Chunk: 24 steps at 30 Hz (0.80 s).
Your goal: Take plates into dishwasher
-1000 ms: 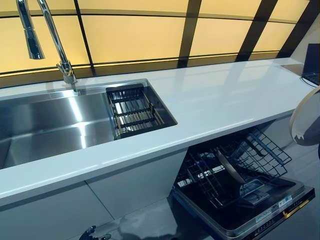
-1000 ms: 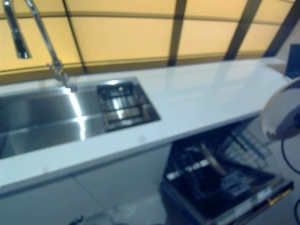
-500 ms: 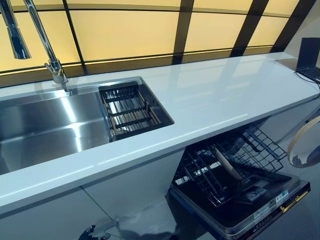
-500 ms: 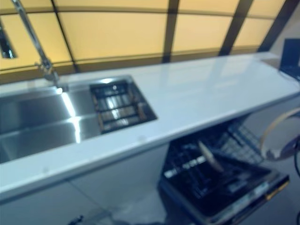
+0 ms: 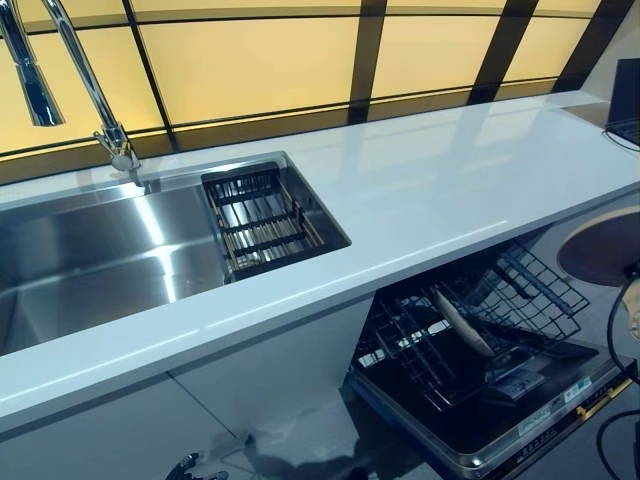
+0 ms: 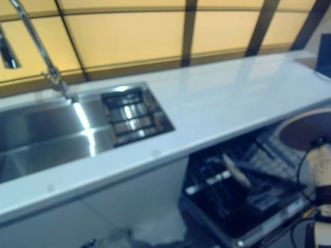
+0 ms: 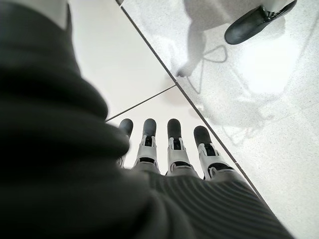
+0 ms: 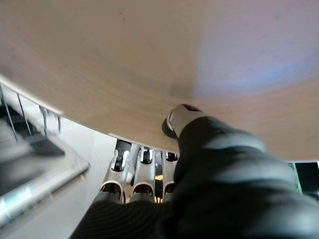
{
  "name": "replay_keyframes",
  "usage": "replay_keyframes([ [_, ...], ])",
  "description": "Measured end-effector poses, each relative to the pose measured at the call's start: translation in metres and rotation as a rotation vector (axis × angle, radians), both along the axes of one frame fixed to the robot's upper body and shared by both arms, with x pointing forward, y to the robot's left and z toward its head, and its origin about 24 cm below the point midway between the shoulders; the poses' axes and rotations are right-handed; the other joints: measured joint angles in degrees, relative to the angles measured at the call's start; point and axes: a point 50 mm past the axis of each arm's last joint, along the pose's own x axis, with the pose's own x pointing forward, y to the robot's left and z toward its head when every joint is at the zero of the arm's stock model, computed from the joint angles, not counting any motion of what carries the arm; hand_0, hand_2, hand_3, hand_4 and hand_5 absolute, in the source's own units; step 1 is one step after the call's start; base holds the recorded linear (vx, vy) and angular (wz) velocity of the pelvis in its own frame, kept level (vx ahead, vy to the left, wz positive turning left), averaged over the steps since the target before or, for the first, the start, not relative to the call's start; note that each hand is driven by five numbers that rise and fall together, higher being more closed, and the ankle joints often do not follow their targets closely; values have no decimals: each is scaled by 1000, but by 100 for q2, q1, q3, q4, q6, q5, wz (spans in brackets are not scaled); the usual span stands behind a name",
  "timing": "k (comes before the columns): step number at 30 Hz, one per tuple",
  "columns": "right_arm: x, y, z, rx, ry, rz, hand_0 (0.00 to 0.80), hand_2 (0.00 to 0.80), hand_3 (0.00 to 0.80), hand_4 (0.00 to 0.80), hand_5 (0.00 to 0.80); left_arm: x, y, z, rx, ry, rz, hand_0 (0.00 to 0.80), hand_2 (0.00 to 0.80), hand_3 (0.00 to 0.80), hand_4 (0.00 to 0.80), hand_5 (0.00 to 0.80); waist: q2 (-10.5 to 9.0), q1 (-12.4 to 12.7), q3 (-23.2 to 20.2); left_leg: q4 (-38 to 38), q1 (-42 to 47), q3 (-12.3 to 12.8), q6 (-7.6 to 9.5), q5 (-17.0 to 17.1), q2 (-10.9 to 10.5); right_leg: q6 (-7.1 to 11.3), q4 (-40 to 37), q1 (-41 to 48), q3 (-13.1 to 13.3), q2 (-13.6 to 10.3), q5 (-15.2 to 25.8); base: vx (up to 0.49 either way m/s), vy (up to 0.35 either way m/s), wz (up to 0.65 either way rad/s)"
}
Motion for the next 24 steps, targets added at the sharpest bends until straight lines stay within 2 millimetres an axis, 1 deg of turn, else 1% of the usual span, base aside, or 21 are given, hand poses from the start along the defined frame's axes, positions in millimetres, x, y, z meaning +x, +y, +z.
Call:
replay_keyframes([
  [2, -1, 3, -3, 21, -14, -55, 800, 800, 800, 800, 800, 0, -1, -1, -4, 1, 1, 0, 0, 0, 0, 0, 33, 50, -3, 0, 0, -14, 0, 0, 3, 0, 0, 6, -15, -1, -1, 0, 0, 0],
  [3, -2, 4, -5, 34, -15, -88, 800, 800, 800, 800, 800, -1, -2, -1, -6, 5, 2, 0, 0, 0, 0, 0, 49, 127, -3, 0, 0, -14, 0, 1, 0, 0, 0, 6, -15, -6, -1, 0, 0, 0],
  [9, -5, 9, -14, 97, 23, -206, 800, 800, 800, 800, 800, -6, -3, -3, -8, 22, 10, 0, 0, 0, 0, 0, 58, 151, -7, 2, 0, -40, 5, 3, 1, 6, -1, 15, -38, -21, -5, 3, 1, 1],
  [15, -9, 7, -24, 117, 82, -252, 800, 800, 800, 800, 800, -4, -4, -3, -11, 7, 6, 0, 0, 0, 0, 0, 62, 163, -10, 2, 2, -64, 9, 8, 2, 1, -1, 29, -55, -24, -2, 0, 0, 0],
  [19, -8, 6, -22, 70, 82, -236, 800, 800, 800, 800, 800, -3, -4, -3, -10, 4, 5, 0, 0, 0, 0, 0, 72, 147, -16, 3, 4, -79, 14, 13, 2, 0, -1, 38, -71, -27, -1, 0, -4, 1],
  [22, -5, 7, -16, 17, 61, -207, 800, 800, 800, 800, 800, -2, -4, -3, -11, 2, 4, 0, 0, 0, 0, 0, 77, 144, -19, 1, 7, -124, 21, 19, 1, 1, -1, 59, -117, -34, -3, -1, -8, 7],
  [23, -2, 8, -10, -11, 47, -192, 800, 800, 800, 800, 800, -2, -4, -3, -10, 3, 5, 0, 0, 0, 0, 0, 80, 144, -20, -1, 7, -138, 22, 19, 0, 4, -1, 65, -130, -36, -6, 1, 3, 6],
  [24, 2, 10, 0, -40, 16, -171, 800, 800, 800, 800, 800, -2, -4, -2, -10, 3, 4, 0, 0, 0, 0, 0, 88, 144, -18, -17, 0, -142, 23, 18, -3, 24, -1, 61, -135, -41, -20, 3, 8, 4],
])
